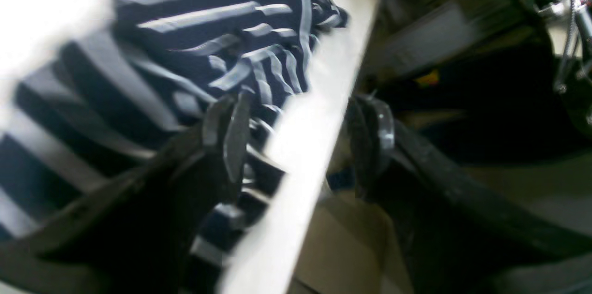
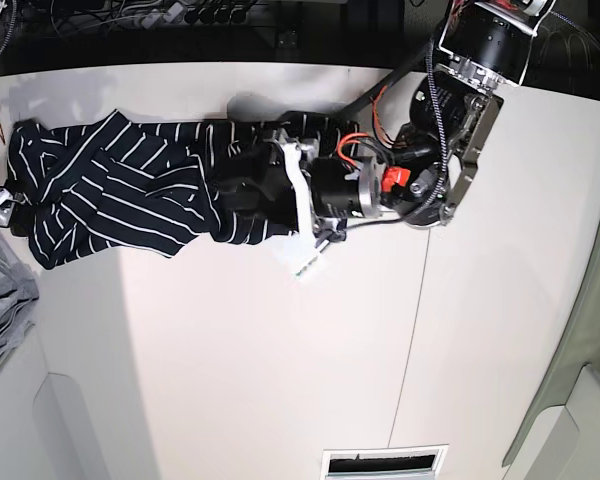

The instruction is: Layout the t-shirt on the table in an organized manner, then fold the t-shirt properly

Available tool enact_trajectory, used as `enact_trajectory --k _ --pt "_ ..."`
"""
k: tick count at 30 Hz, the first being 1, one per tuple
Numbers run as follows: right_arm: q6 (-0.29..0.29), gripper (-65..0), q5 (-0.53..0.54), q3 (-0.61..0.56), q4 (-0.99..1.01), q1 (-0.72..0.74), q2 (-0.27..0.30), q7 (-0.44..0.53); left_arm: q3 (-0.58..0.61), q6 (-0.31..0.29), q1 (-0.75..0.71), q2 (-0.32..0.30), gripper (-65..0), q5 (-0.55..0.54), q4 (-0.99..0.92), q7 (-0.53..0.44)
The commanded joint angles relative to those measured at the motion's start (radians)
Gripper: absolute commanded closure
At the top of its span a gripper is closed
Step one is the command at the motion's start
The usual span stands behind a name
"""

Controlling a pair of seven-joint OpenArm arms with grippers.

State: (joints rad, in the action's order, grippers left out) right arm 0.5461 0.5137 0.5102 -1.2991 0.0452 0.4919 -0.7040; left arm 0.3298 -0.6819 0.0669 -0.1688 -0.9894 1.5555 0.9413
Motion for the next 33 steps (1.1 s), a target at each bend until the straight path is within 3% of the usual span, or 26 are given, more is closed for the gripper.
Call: enact_trajectory --k 1,8,14,18,24,33 --pt "0.000 -44.9 0.010 0.006 0.012 0.013 0.035 0.031 -0.029 -0.016 0.019 -0.011 -35.9 -0.025 0.028 -0.020" --pt "0.001 -44.9 0.051 0.006 0.218 0.013 0.093 0.116 -0.162 -0.016 0.019 -0.108 -35.9 -0.025 0.039 -0.019" --pt "0.038 -44.9 0.108 0.006 0.310 0.015 0.092 0.124 -0.195 -0.016 0.015 -0.186 -35.9 -0.025 0.039 -0.021" --pt "0.046 -44.9 0.191 0.005 0.332 0.015 0.086 0.099 -0.195 -0.016 -0.002 -0.192 -35.9 -0.012 0.038 -0.021" --pt "0.061 -44.8 0.380 0.005 0.336 0.015 0.087 -0.035 -0.195 -0.016 -0.058 -0.192 -35.9 0.045 0.032 -0.047" --pt "0.064 -44.7 0.481 0.005 0.336 0.015 0.066 -0.111 -0.195 -0.016 -0.076 -0.192 -35.9 0.044 0.032 -0.051"
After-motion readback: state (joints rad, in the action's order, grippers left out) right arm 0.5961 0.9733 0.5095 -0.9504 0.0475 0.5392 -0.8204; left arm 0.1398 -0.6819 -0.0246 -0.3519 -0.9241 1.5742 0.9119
